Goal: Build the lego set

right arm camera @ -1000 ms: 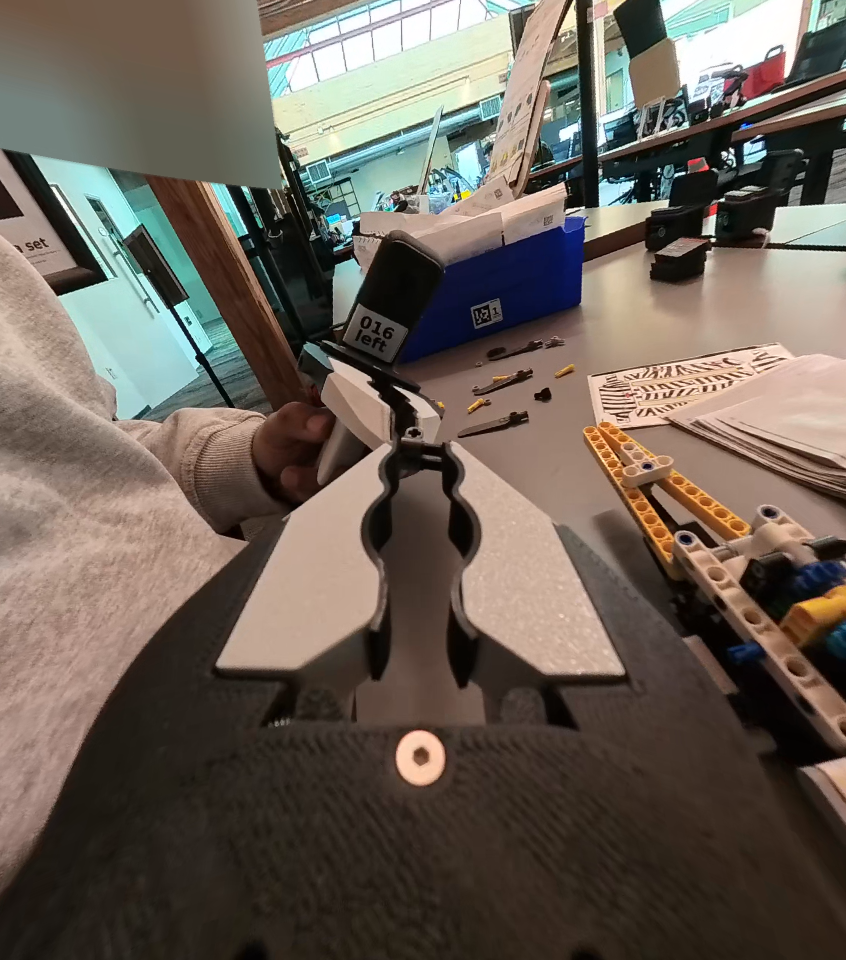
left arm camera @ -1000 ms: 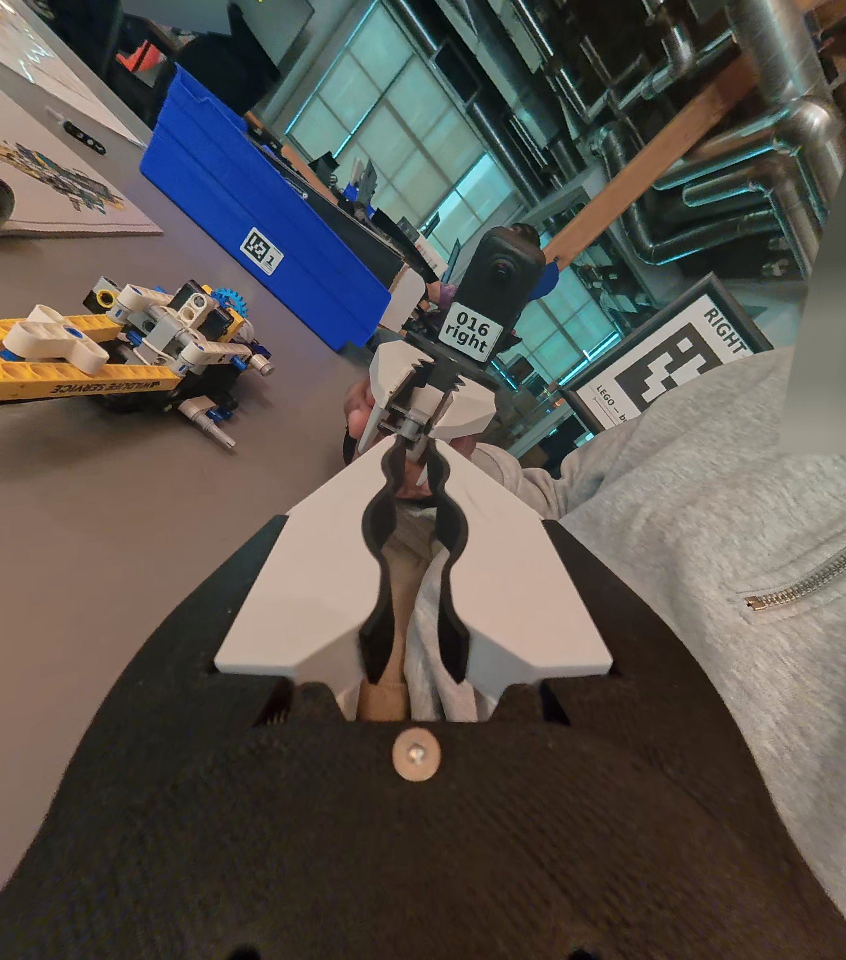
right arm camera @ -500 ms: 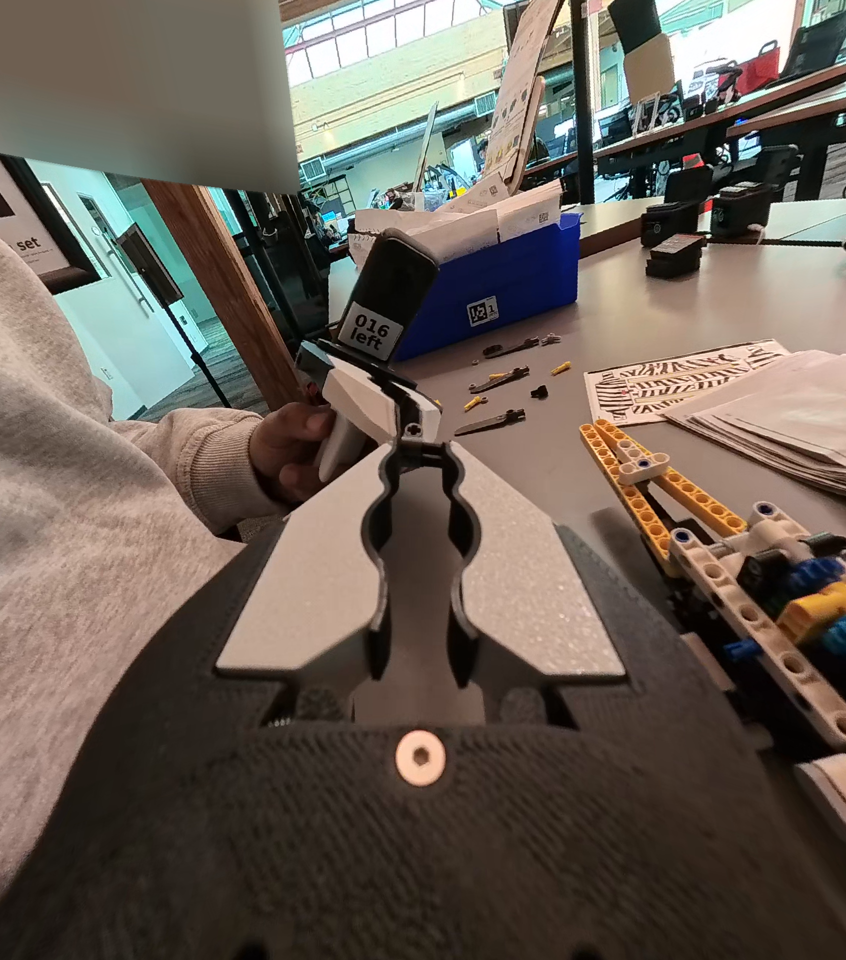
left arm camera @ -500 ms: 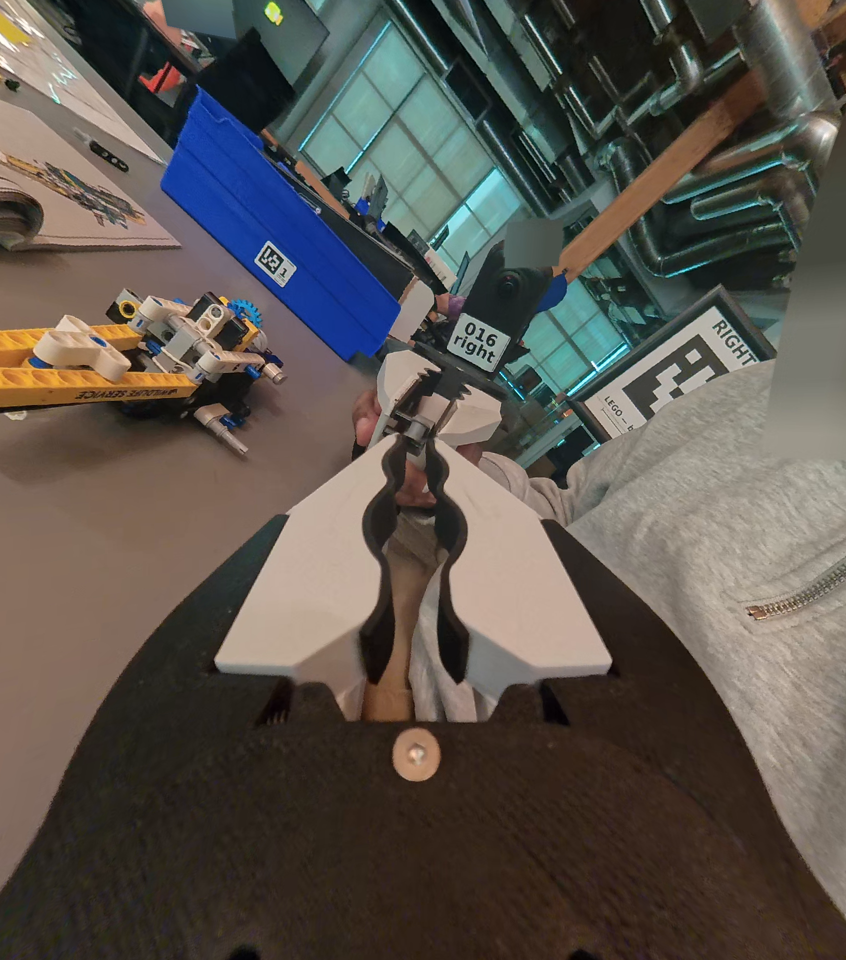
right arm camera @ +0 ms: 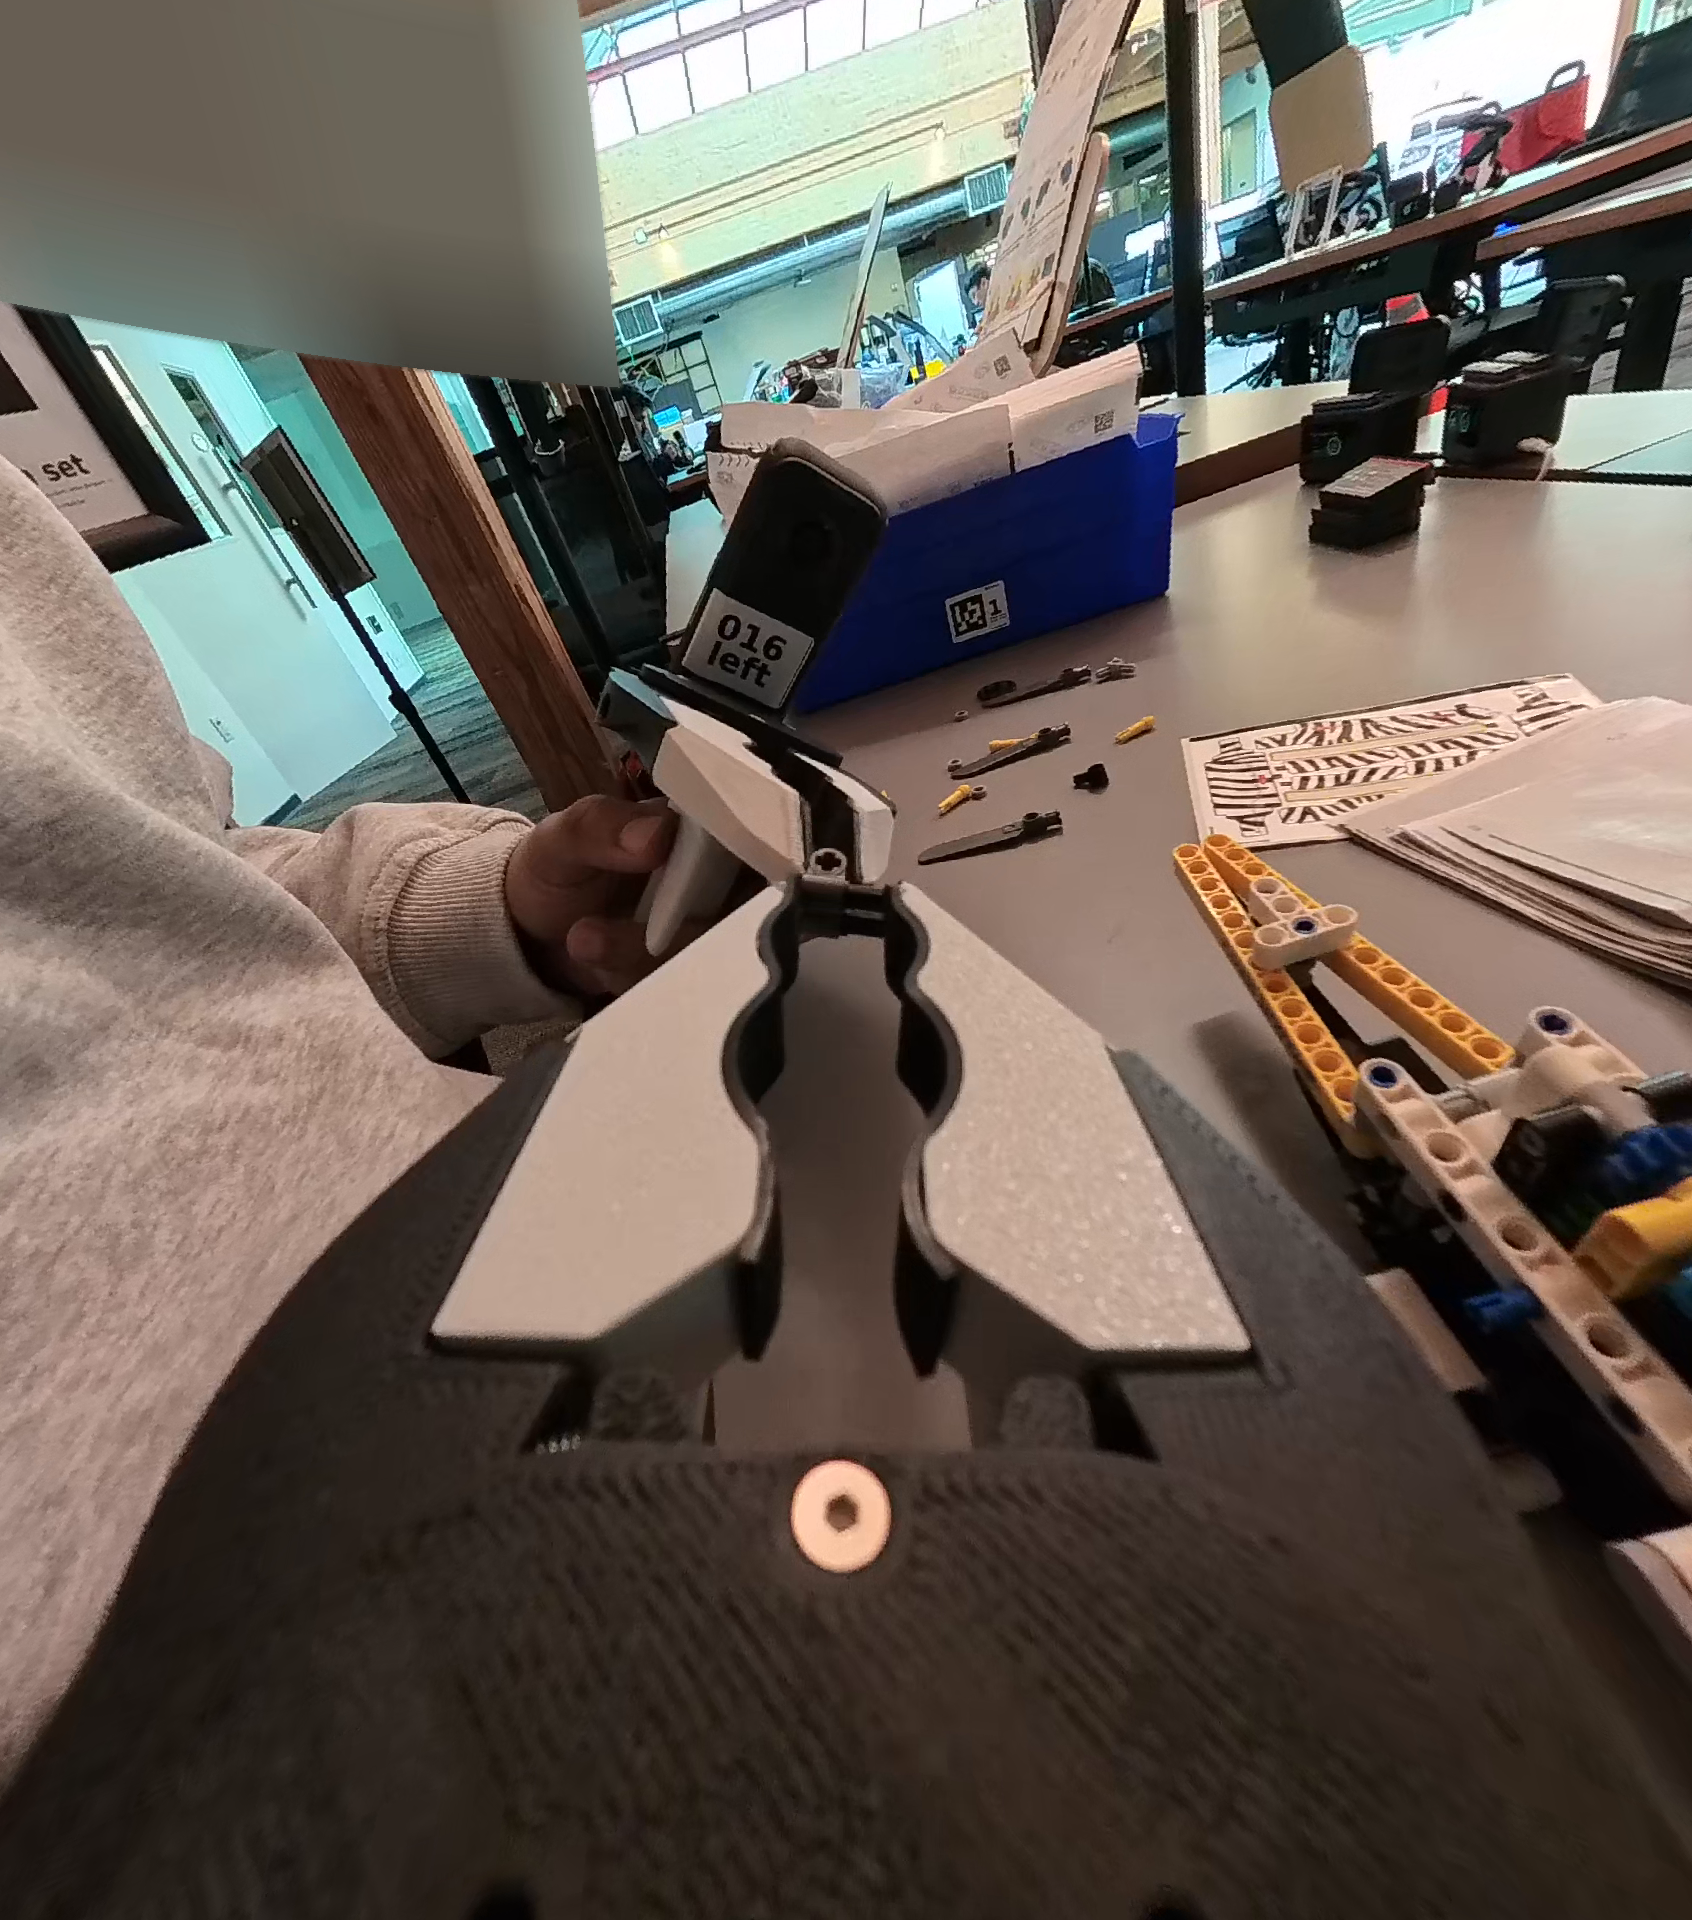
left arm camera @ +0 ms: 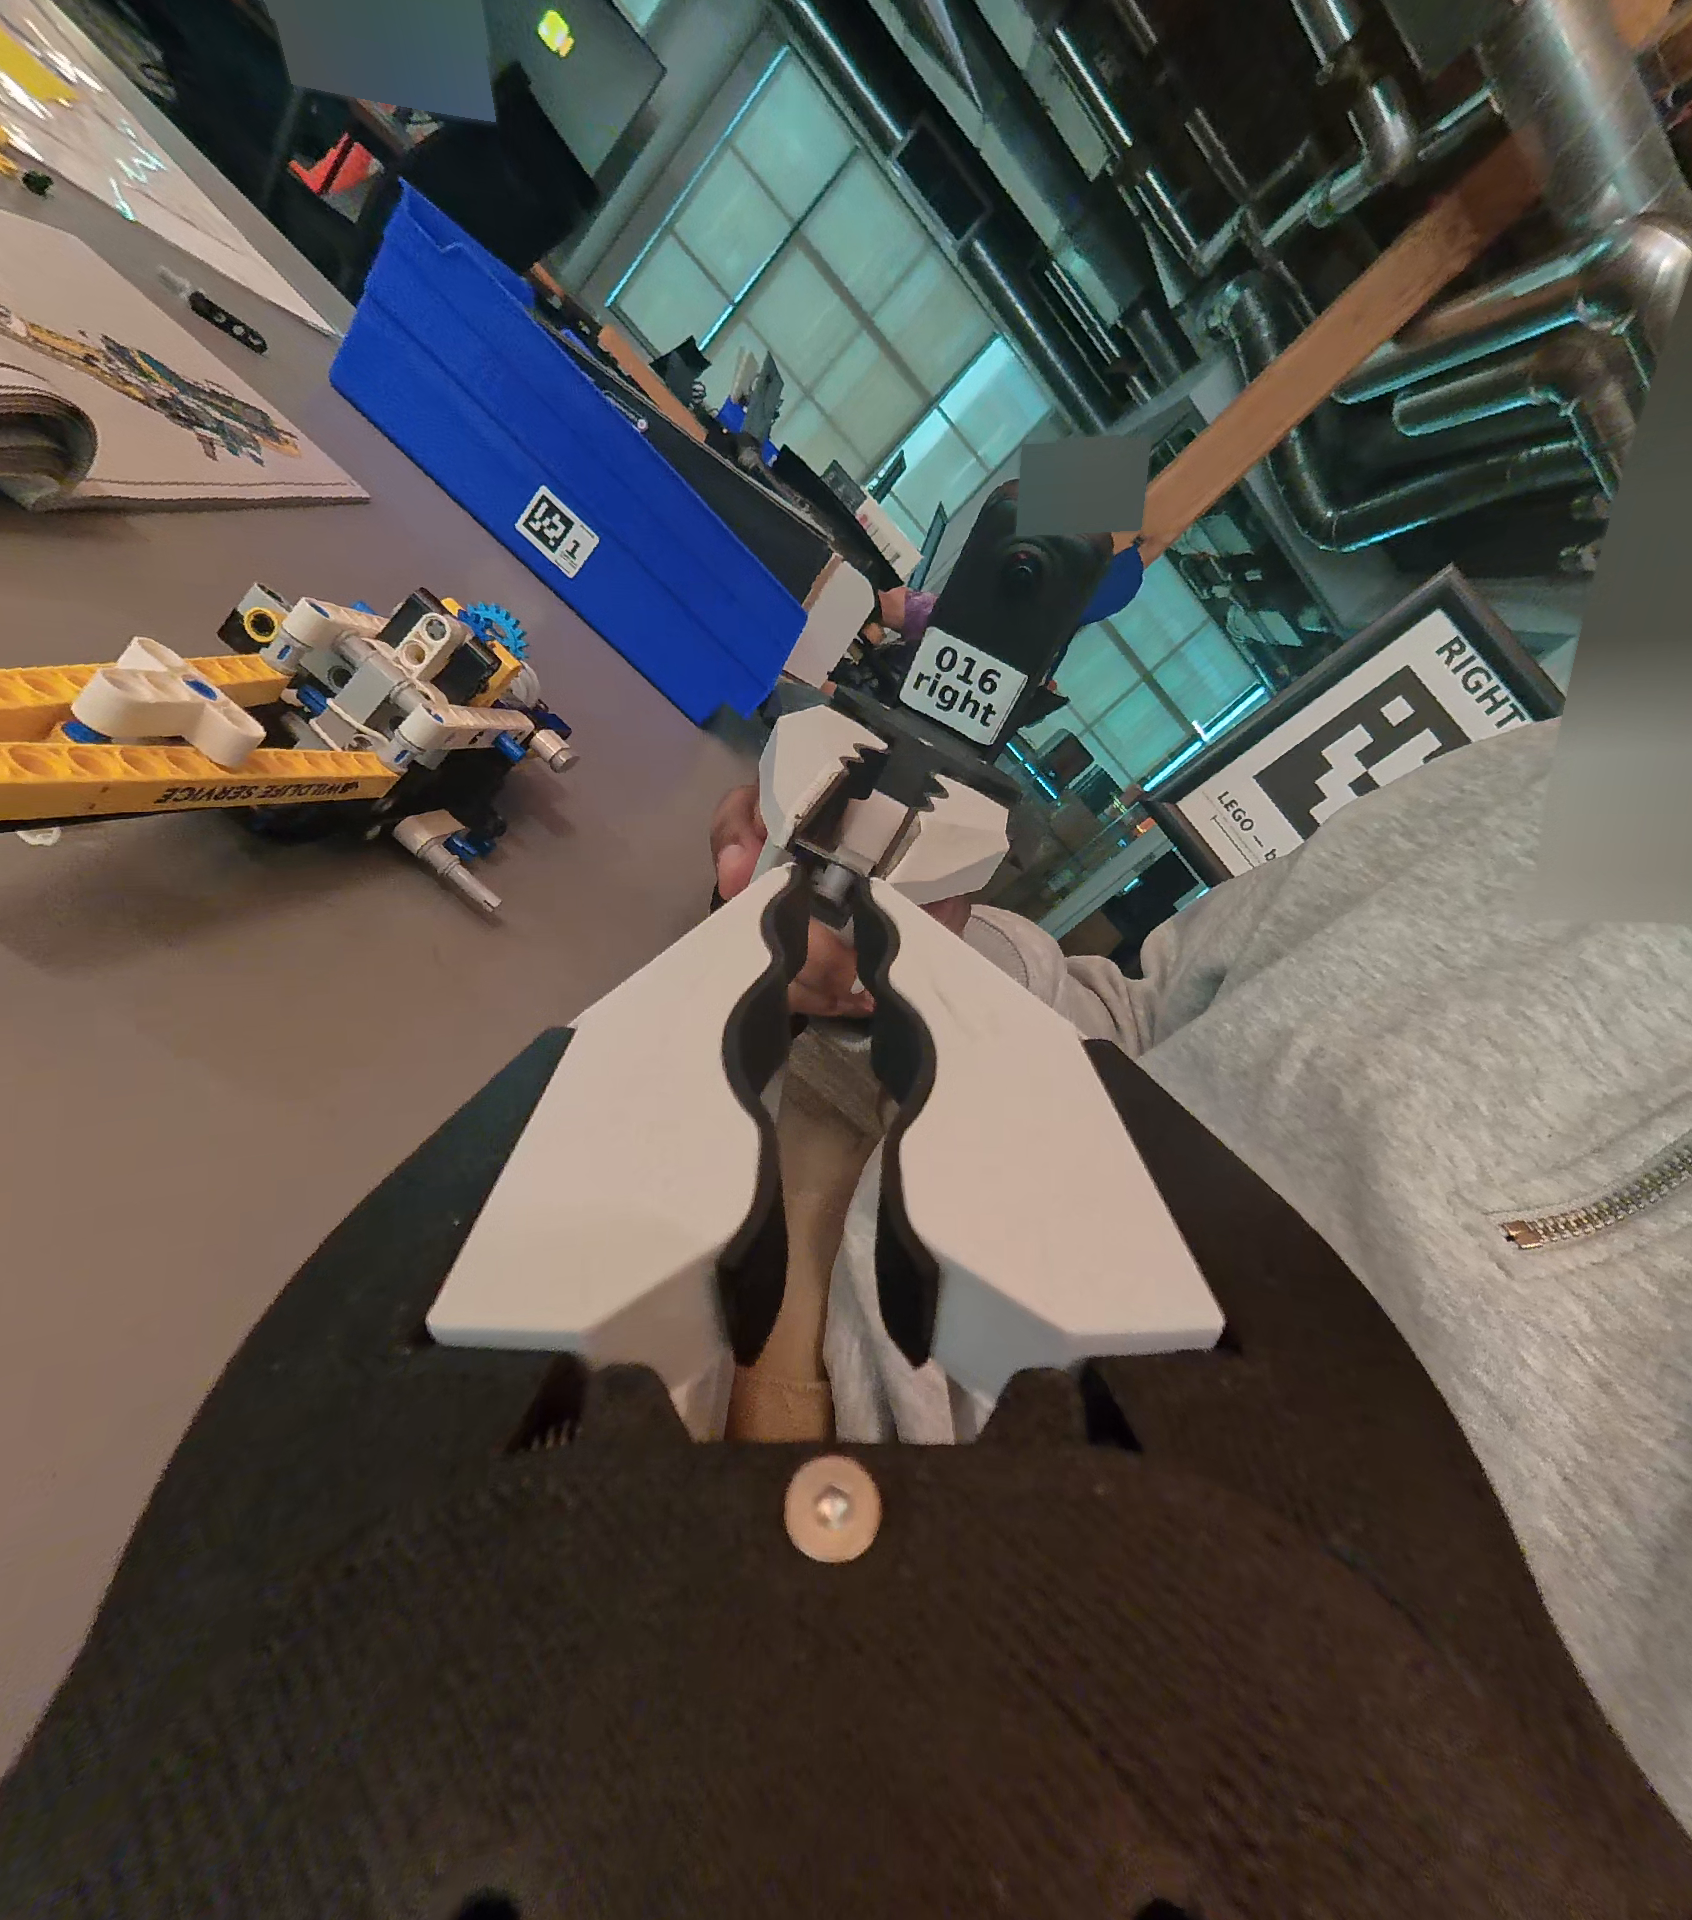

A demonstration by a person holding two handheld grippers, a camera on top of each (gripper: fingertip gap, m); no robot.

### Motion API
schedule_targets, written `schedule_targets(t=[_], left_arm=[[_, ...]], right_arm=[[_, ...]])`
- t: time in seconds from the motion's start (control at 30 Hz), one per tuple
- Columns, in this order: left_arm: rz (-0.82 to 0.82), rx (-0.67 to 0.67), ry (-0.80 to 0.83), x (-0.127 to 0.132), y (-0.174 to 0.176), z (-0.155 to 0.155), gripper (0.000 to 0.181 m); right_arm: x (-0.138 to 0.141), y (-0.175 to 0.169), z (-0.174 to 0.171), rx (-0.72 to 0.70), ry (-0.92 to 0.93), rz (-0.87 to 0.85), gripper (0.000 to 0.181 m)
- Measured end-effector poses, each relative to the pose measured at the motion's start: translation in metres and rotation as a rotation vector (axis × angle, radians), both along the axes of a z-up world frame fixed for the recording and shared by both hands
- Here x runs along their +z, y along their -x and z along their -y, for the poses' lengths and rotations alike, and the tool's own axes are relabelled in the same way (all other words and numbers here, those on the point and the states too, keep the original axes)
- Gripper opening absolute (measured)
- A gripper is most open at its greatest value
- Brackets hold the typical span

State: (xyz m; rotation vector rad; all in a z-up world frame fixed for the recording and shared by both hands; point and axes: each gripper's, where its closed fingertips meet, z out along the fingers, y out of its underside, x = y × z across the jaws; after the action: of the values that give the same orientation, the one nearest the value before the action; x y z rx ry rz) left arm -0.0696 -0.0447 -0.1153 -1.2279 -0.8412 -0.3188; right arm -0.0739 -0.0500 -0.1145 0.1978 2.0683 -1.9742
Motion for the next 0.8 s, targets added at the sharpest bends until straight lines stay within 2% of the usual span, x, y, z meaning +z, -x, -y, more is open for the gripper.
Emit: schedule_targets(t=[0.33, 0.47, 0.57, 0.63, 0.7, 0.73, 0.8], left_arm=[[0.023, -0.007, -0.010, -0.002, 0.000, 0.000, 0.005], [0.056, 0.005, -0.003, -0.006, 0.003, 0.003, 0.005], [0.095, 0.011, -0.001, -0.012, 0.006, 0.004, 0.005], [0.137, 0.023, 0.001, -0.018, 0.009, 0.006, 0.005], [0.184, 0.028, -0.010, -0.023, 0.011, 0.008, 0.005], [0.205, 0.031, -0.028, -0.024, 0.013, 0.009, 0.005], [0.235, 0.032, -0.064, -0.025, 0.014, 0.011, 0.005]], right_arm=[[0.000, 0.001, 0.000, -0.008, -0.002, 0.004, 0.015], [0.001, 0.007, -0.002, -0.071, -0.004, -0.075, 0.029], [-0.004, 0.011, -0.003, -0.152, -0.060, -0.280, 0.033], [-0.007, 0.013, -0.004, -0.247, -0.124, -0.566, 0.033], [-0.007, 0.009, -0.003, -0.319, -0.161, -0.842, 0.019], [-0.010, 0.005, 0.000, -0.321, -0.172, -0.916, 0.018], [-0.018, 0.000, 0.004, -0.310, -0.206, -0.947, 0.023]])
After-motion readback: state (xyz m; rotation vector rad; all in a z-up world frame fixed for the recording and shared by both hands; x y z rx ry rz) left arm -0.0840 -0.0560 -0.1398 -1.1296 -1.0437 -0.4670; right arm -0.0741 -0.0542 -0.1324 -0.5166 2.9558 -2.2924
